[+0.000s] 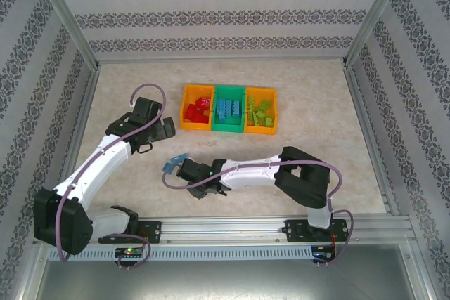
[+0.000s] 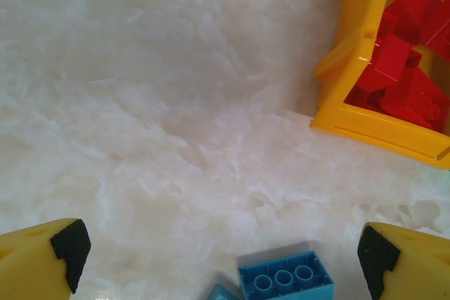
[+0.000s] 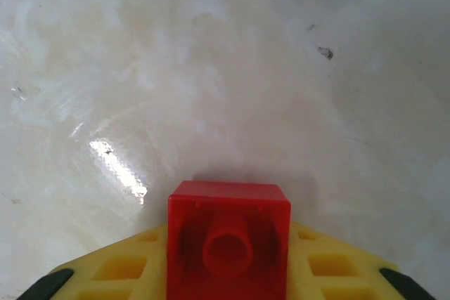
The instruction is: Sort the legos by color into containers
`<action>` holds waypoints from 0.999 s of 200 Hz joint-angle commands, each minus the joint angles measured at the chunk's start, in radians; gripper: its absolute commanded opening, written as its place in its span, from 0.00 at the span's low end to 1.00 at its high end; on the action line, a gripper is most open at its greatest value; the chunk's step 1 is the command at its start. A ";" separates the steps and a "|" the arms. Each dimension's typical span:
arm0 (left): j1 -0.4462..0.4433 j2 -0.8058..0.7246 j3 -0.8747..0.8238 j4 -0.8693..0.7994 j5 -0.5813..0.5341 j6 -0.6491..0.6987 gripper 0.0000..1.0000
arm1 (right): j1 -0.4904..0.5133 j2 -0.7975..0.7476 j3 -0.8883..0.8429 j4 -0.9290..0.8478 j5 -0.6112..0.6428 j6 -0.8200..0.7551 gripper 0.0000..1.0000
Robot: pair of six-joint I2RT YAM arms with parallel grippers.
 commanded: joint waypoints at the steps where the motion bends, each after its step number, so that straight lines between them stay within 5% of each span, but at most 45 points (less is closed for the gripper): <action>1: 0.018 -0.026 -0.017 -0.027 -0.019 0.020 0.99 | -0.036 -0.043 0.006 -0.011 0.007 0.006 0.30; 48: 0.017 -0.009 -0.041 -0.073 -0.034 0.091 1.00 | -0.234 -0.174 0.035 0.069 -0.127 0.019 0.30; 97: 0.005 0.014 -0.090 -0.081 -0.003 0.108 1.00 | -0.445 -0.053 0.262 0.056 -0.306 0.149 0.28; 200: -0.101 0.072 -0.100 -0.059 0.118 -0.006 1.00 | -0.590 0.250 0.637 0.036 -0.431 0.345 0.32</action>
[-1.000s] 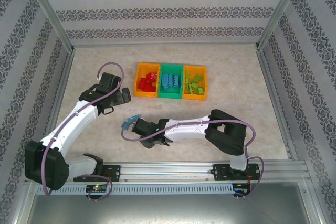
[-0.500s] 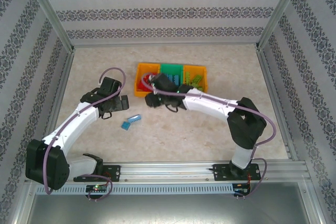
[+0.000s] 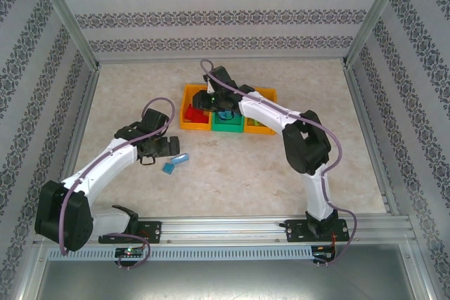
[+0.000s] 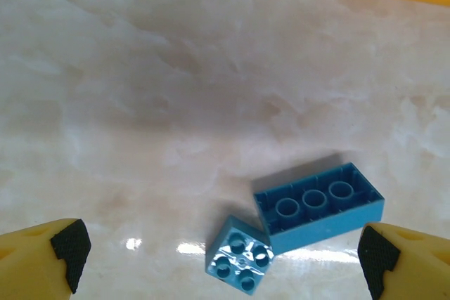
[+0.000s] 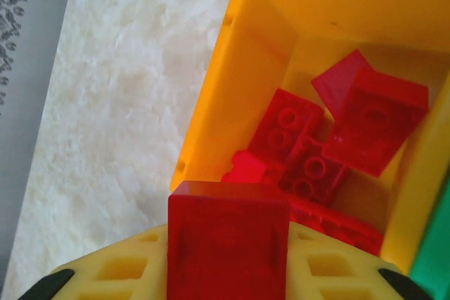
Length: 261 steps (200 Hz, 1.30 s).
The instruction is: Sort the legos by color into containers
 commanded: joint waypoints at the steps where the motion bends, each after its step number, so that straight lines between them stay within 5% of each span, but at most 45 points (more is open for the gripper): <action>1: -0.037 0.031 0.005 -0.013 0.023 -0.057 1.00 | -0.019 0.054 0.081 -0.014 -0.047 0.067 0.32; 21: -0.061 0.060 0.009 -0.013 0.035 -0.090 1.00 | -0.025 0.103 0.140 -0.033 -0.056 0.083 0.33; 92: -0.158 0.185 0.074 -0.014 0.027 -0.164 1.00 | -0.041 0.128 0.156 -0.021 -0.069 0.120 0.65; 261: -0.258 0.431 0.222 0.043 0.064 -0.166 1.00 | -0.135 -0.298 -0.243 0.055 -0.029 0.083 0.72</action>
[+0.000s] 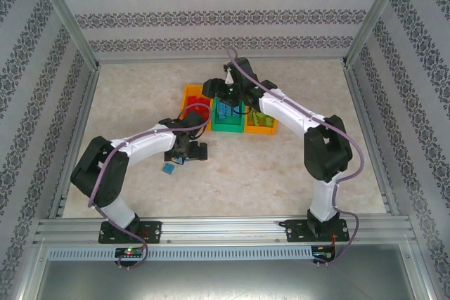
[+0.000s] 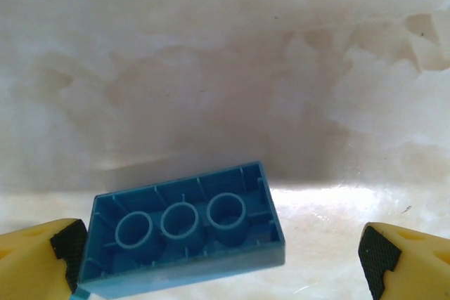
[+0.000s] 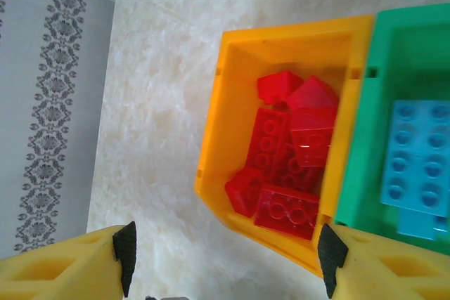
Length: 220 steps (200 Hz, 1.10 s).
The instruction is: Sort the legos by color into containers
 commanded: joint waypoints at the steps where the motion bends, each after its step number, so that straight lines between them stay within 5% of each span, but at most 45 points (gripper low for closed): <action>1: -0.032 0.029 0.040 0.018 0.008 -0.002 1.00 | -0.028 -0.081 -0.070 0.022 0.028 -0.023 0.72; 129: -0.088 0.052 0.057 -0.062 -0.098 -0.019 0.99 | -0.201 -0.474 -0.442 -0.004 0.126 -0.107 0.75; 220: -0.136 0.097 0.075 -0.087 -0.139 0.073 1.00 | -0.323 -0.599 -0.592 -0.022 0.108 -0.118 0.77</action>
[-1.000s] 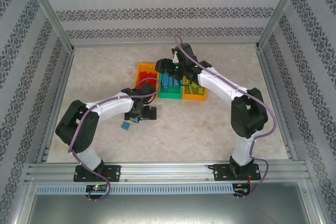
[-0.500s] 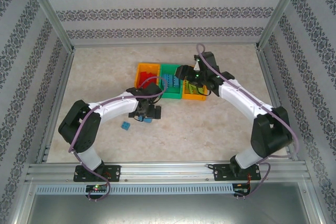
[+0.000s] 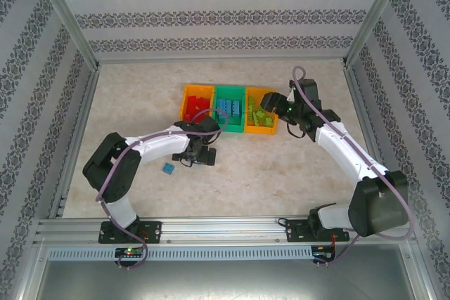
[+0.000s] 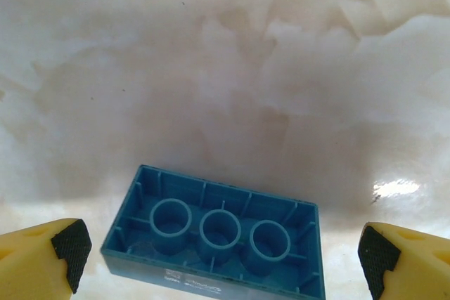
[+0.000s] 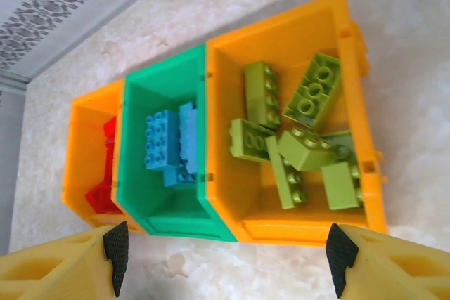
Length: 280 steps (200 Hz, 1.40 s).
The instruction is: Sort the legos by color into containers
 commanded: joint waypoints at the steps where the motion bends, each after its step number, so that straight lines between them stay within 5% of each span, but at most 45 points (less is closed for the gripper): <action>1: -0.020 0.017 0.009 -0.051 -0.042 0.045 1.00 | -0.020 -0.035 -0.019 -0.013 0.008 -0.019 0.77; 66: -0.020 0.031 -0.009 0.006 -0.068 0.104 0.95 | -0.043 -0.079 -0.069 -0.029 0.021 -0.025 0.78; 179: -0.021 0.044 -0.014 0.065 -0.010 0.175 0.55 | -0.102 -0.166 -0.126 -0.072 0.037 -0.041 0.79; 232: -0.026 -0.020 0.085 0.051 0.060 0.157 0.53 | -0.112 -0.219 -0.200 -0.108 0.064 -0.094 0.79; 280: -0.018 0.019 0.348 0.012 0.019 0.193 0.54 | -0.101 -0.351 -0.370 -0.104 0.060 -0.133 0.79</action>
